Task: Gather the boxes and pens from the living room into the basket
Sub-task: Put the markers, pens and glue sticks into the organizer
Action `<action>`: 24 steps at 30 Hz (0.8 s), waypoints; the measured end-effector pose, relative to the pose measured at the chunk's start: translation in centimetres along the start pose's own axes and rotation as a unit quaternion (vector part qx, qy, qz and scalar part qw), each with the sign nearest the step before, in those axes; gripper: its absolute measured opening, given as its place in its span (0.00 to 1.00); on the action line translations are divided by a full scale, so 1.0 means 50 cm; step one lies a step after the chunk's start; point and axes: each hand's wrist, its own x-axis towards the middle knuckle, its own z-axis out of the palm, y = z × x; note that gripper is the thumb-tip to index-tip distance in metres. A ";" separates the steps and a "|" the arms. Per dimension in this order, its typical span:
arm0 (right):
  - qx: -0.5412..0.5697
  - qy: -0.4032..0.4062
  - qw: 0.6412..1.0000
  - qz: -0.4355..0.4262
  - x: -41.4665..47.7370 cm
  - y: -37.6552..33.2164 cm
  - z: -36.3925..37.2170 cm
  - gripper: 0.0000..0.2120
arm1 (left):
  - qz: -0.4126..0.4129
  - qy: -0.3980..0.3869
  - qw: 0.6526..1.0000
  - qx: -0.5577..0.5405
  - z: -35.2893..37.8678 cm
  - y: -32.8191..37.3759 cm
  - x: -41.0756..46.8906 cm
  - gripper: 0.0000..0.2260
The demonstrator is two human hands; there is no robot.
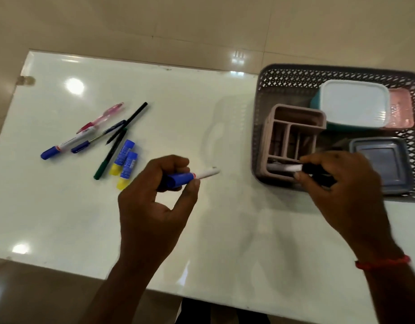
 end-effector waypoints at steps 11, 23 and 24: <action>0.018 0.113 0.993 -0.037 -0.011 -0.007 -0.055 0.14 | 0.075 -0.016 0.993 -0.089 0.089 0.118 0.048 0.13; 0.108 0.066 0.992 0.025 -0.024 0.001 -0.003 0.27 | 0.035 -0.113 0.988 -0.096 0.205 0.128 0.050 0.15; 0.143 0.094 0.985 0.024 -0.028 0.001 -0.005 0.27 | 0.043 -0.128 0.988 -0.078 0.212 0.126 0.051 0.15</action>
